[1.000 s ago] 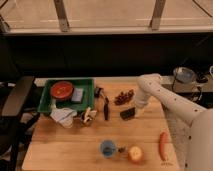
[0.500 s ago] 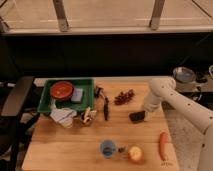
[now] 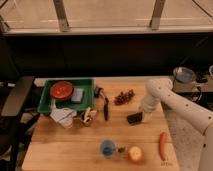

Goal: Wipe table surface with eraser

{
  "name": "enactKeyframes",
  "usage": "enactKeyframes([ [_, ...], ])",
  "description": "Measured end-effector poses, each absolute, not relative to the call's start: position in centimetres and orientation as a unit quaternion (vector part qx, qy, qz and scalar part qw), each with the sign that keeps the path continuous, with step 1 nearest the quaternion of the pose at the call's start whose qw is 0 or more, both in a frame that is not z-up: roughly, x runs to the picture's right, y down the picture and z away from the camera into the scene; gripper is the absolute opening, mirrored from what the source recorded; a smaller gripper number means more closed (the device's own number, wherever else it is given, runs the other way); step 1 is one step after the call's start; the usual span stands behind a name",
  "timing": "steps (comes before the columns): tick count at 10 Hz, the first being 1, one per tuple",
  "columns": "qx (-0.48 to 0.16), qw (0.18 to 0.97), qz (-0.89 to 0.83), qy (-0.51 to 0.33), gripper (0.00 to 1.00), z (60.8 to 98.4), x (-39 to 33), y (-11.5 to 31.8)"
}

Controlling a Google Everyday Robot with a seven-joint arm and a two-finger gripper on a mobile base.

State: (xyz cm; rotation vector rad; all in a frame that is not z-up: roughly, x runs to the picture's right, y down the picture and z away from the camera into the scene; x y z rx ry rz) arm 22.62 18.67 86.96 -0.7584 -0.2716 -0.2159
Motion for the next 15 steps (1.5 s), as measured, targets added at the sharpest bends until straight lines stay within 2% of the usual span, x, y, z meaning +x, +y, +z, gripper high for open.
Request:
enactKeyframes([
  [8,-0.381,0.905,-0.123,-0.145,0.00,85.6,20.8,20.4],
  [12,-0.355,0.908,-0.151,-0.163,0.00,85.8,17.9,17.2],
  [15,-0.358,0.907,-0.150,-0.162,0.00,85.8,18.0,17.4],
])
